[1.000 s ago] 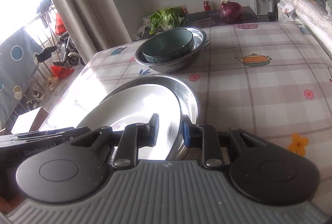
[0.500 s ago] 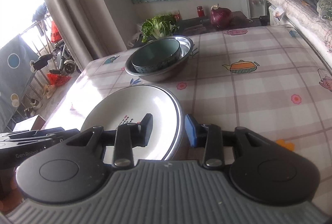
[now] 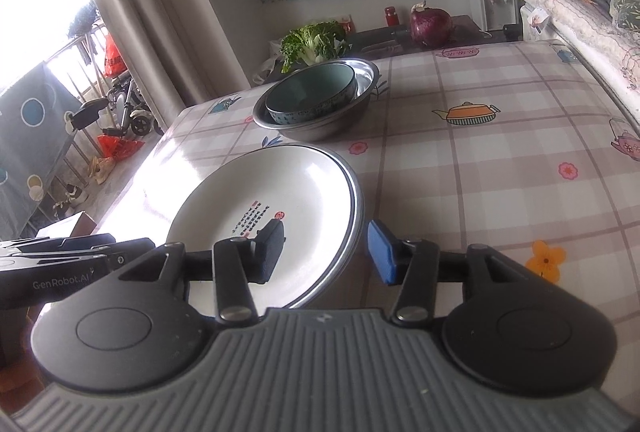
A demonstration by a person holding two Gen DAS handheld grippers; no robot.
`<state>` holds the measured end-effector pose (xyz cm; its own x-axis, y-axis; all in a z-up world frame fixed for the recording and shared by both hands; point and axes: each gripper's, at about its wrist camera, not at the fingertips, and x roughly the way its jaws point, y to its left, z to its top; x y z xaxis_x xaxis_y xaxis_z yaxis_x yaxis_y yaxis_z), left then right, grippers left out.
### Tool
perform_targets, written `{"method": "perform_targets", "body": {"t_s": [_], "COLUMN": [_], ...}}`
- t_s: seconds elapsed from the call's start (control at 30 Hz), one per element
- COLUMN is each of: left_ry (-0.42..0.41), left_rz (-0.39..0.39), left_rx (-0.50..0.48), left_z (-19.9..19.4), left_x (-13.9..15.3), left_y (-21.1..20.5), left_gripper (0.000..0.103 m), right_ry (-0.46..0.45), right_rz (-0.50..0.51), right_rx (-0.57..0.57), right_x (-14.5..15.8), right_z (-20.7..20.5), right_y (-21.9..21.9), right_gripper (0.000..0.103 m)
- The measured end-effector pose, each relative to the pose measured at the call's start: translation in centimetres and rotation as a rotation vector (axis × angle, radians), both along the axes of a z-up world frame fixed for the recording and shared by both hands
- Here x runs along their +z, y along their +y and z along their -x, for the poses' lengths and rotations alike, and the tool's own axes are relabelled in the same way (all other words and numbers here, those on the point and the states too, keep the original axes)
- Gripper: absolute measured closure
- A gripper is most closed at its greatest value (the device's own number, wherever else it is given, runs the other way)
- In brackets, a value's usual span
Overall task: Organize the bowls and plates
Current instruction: 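Carry the white plate over the stacked steel plates and lower it onto them, then open both tools to release the white plate's rim on the stack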
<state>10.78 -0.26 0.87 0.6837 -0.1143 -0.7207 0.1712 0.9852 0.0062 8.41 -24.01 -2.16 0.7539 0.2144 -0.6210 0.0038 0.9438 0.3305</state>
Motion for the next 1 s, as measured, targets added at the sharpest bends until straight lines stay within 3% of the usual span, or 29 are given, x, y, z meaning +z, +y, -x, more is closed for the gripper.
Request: {"method": "perform_targets", "body": {"t_s": [1.0], "left_ry": [-0.001], "left_rz": [0.015], "left_rx": [0.002], "left_z": [0.3], "left_x": [0.8], "left_y": [-0.1], "left_gripper": [0.042], "right_ry": [-0.017], "right_rz": [0.014], "right_rx": [0.015], "right_x": [1.6], "right_z": [1.3], "right_y": [0.0], "right_gripper": [0.045]}}
